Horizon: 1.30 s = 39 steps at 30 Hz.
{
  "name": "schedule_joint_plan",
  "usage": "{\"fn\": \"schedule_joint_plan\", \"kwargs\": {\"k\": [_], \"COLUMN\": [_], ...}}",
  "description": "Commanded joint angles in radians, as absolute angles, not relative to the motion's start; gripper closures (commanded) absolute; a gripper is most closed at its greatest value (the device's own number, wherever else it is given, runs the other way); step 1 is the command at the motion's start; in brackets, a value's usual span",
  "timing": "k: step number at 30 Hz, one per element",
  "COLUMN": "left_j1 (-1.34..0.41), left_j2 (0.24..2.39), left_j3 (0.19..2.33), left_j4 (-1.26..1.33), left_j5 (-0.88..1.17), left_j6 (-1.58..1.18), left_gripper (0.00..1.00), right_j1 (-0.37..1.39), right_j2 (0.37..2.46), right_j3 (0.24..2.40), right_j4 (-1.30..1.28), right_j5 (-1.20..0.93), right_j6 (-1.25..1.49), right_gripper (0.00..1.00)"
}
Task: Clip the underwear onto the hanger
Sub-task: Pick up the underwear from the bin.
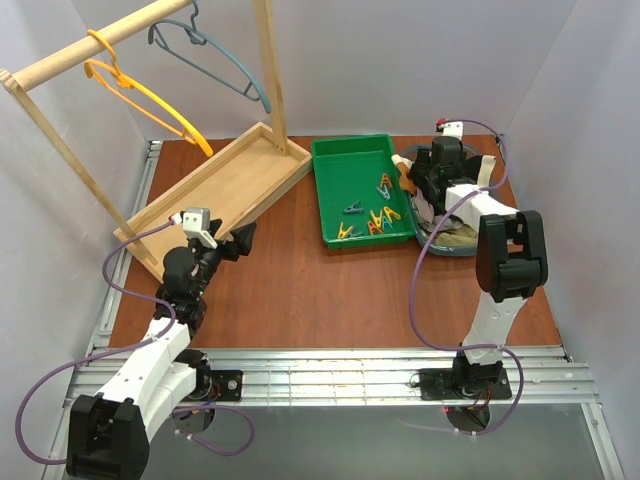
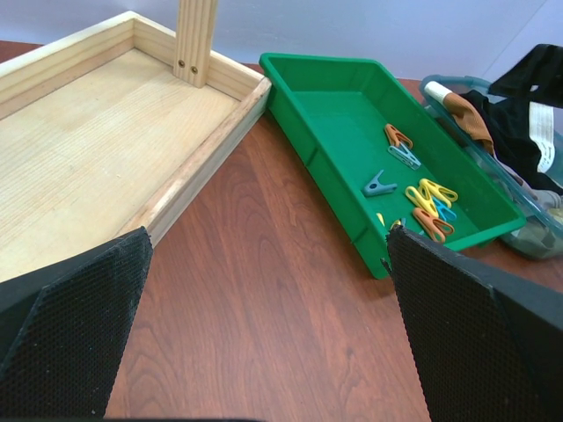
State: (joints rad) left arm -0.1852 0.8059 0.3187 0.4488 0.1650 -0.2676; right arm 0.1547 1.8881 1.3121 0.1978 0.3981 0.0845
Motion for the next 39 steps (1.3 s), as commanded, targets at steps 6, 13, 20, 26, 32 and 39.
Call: {"fn": "schedule_joint_plan", "kwargs": {"k": [6, 13, 20, 26, 32, 39], "left_j1": [-0.181, -0.181, -0.181, -0.181, -0.179, -0.181], "left_j2": [0.808, 0.782, 0.798, 0.801, 0.818, 0.819], "left_j3": [0.336, 0.325, 0.334, 0.333, 0.339, 0.348], "left_j4": [0.448, 0.448, 0.436, 0.439, 0.436, 0.413], "left_j5": [0.206, 0.207, 0.199, 0.193, 0.186, 0.198], "left_j6": [-0.264, -0.265, -0.265, -0.267, -0.268, -0.272], "left_gripper": [0.02, 0.02, 0.02, 0.02, 0.02, 0.02], "right_j1": [0.170, 0.170, 0.170, 0.173, 0.261, 0.307], "right_j2": [1.885, 1.913, 1.963, 1.922, 1.738, 1.580], "right_j3": [1.322, 1.335, 1.367, 1.351, 1.284, 1.215], "right_j4": [0.256, 0.256, 0.203, 0.192, 0.190, 0.169], "right_j5": [0.175, 0.164, 0.158, 0.158, 0.365, 0.437], "right_j6": [0.149, 0.153, 0.158, 0.146, 0.052, 0.023], "right_gripper": [0.25, 0.25, 0.40, 0.81, 0.99, 0.99]}}
